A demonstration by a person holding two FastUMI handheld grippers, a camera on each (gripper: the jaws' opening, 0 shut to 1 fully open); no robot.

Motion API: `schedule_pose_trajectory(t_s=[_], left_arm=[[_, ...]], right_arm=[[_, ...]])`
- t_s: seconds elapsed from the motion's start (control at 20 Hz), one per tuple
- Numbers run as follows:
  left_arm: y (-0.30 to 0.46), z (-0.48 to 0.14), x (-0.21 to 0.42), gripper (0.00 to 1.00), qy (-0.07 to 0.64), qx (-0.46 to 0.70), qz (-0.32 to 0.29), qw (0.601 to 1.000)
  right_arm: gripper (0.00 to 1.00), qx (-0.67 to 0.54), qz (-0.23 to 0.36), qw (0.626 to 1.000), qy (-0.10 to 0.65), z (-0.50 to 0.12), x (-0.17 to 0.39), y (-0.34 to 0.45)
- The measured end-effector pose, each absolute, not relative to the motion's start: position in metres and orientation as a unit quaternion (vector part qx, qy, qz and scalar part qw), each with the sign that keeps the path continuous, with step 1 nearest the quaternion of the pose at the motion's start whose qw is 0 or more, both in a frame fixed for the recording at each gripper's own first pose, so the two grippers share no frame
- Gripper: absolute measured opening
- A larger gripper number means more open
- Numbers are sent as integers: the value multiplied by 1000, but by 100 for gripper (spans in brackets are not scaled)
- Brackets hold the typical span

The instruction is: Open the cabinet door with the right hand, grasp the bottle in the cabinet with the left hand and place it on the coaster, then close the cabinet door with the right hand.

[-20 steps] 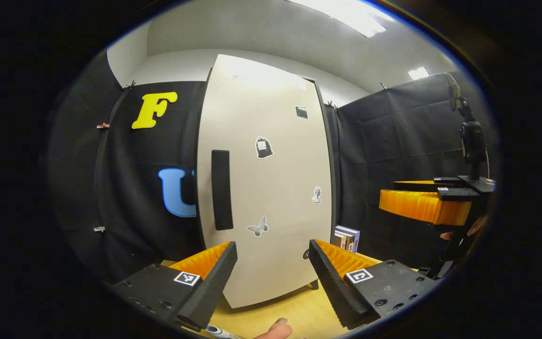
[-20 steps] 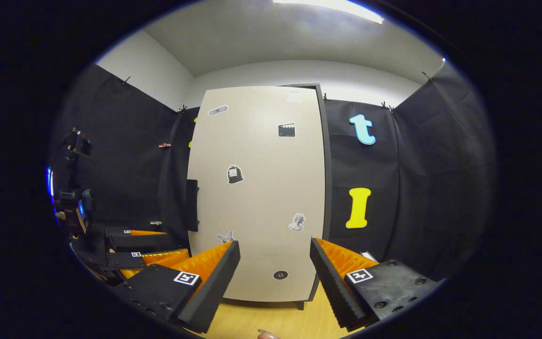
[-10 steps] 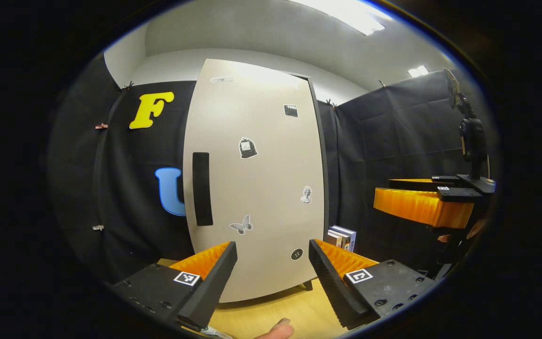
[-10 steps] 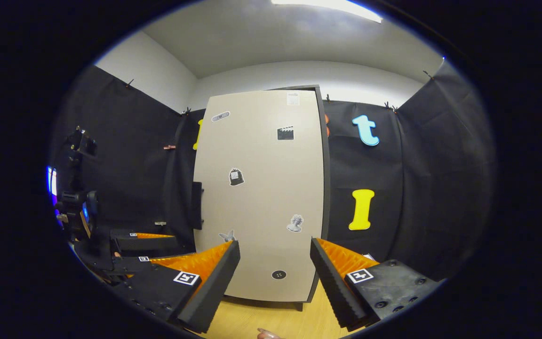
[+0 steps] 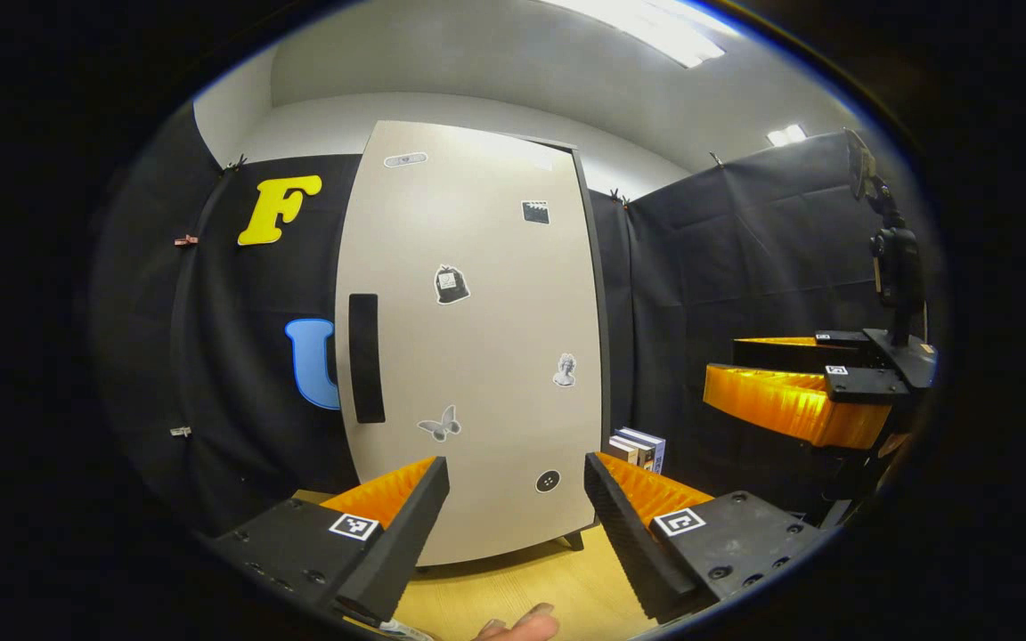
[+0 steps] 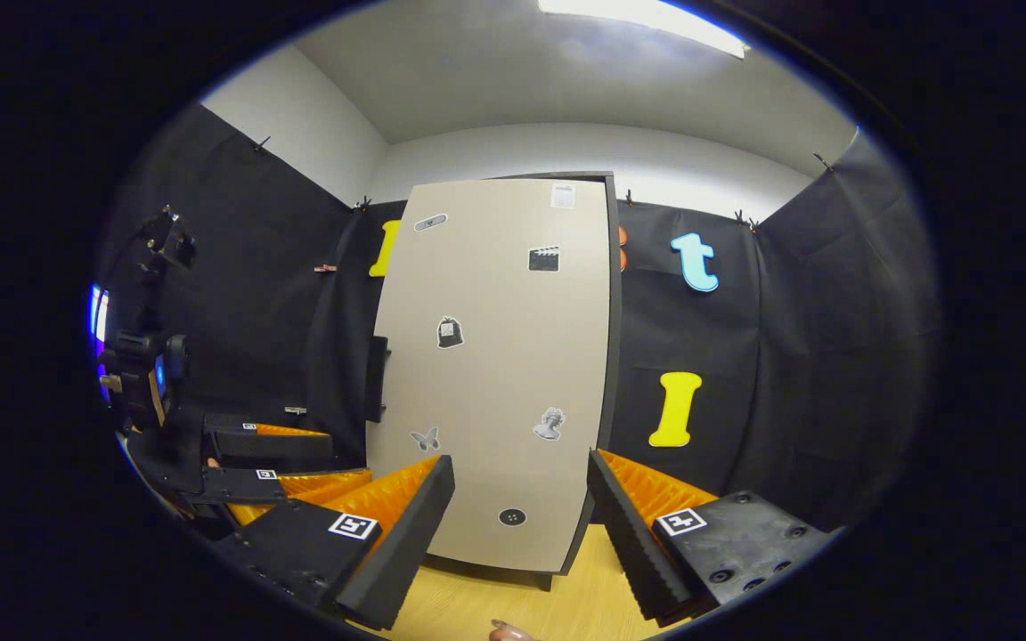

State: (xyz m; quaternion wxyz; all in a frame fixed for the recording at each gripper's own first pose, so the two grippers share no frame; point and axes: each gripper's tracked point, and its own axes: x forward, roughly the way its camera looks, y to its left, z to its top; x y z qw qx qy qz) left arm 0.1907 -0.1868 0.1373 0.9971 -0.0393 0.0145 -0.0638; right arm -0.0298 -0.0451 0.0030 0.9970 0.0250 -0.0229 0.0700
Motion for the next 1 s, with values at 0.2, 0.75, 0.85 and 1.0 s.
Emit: schedule_pose_trajectory(t_s=[0.2,0.75,0.85,1.0], left_arm=[[-186,142,189,96,9,-33,-68,997],[-194,144,181,96,6,-24,-79,997],[-196,143,179,96,7,-23,-80,997],[-199,143,177,96,8,-24,-81,996]], right_arm=[[97,23,60,998,-28,6,-30,-50],[97,16,55,998,-29,6,-37,-48],[97,19,56,998,-29,6,-39,-48],[97,26,58,998,-24,5,-40,-49]])
